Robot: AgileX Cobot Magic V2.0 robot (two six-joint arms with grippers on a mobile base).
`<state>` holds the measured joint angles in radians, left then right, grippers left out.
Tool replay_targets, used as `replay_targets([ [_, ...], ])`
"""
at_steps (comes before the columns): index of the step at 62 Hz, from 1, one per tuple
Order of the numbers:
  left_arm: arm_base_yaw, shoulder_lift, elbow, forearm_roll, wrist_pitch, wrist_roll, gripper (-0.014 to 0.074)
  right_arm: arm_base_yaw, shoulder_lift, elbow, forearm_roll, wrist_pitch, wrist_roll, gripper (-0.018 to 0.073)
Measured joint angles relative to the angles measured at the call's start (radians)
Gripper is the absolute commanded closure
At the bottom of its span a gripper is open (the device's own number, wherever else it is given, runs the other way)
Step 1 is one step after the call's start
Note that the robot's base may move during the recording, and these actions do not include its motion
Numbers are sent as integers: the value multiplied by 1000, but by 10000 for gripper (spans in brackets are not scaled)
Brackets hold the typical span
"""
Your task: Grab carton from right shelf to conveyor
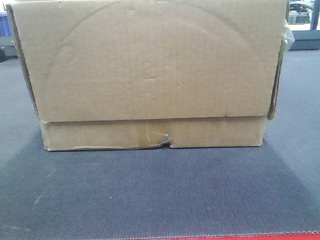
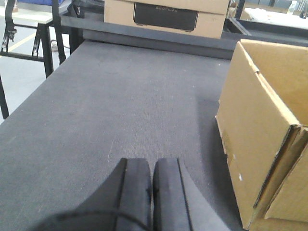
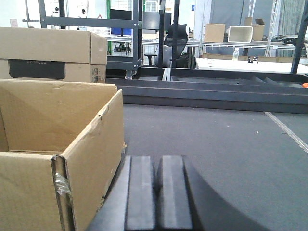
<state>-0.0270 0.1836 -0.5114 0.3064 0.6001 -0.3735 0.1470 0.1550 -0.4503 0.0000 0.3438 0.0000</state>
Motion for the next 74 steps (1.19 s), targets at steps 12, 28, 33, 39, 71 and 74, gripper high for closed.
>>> replay_targets([
  [12, 51, -57, 61, -94, -33, 207, 582, 0, 0, 0, 0, -2, 0, 637],
  [28, 129, -166, 320, -275, -288, 348, 582, 0, 0, 0, 0, -7, 0, 637],
  [33, 138, -175, 415, -291, -410, 357, 582, 0, 0, 0, 0, -9, 0, 637],
  [39, 138, -177, 498, -297, -523, 365, 582, 0, 0, 0, 0, -11, 0, 637],
  [71, 138, -177, 513, -299, -560, 367, 582, 0, 0, 0, 0, -15, 0, 637],
  [74, 138, -177, 513, -299, -560, 367, 582, 0, 0, 0, 0, -15, 0, 637],
])
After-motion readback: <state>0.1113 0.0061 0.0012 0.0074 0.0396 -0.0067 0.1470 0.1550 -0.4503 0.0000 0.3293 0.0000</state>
